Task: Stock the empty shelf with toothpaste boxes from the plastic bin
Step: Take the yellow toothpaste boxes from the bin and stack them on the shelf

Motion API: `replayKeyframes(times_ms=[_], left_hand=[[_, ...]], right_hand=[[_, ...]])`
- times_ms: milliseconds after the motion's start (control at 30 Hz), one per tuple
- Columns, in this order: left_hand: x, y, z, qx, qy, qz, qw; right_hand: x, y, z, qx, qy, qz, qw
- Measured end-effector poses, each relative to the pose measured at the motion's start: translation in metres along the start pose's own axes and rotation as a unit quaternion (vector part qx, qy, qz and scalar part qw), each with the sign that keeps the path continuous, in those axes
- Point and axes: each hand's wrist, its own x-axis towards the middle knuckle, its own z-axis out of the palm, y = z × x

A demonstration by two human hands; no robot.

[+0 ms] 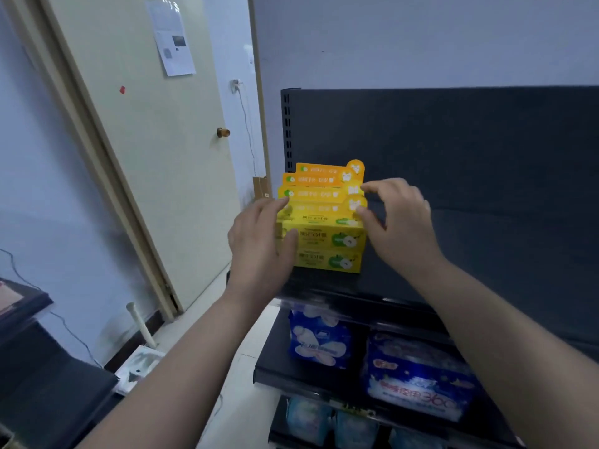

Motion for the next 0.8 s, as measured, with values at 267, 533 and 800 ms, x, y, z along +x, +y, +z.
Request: replayKeyframes(times_ms=[267, 533, 800], left_hand=[[-0.003, 0.096, 0.048, -0.016, -0.025, 0.146, 0.989], [-0.063, 0.241, 0.116, -0.091, -0.103, 0.223, 0.965], [-0.170, 0.407, 0.161, -0.164, -0.216, 0.299, 0.915]], right_hand=[[-0.055, 0.051, -0.087, -0.103, -0.035, 0.068, 0.992], [-0.174, 0.114, -0.229, -0.216, -0.006, 0.182, 0.959], [-0.328, 0.150, -0.387, -0.321, 0.008, 0.297, 0.899]])
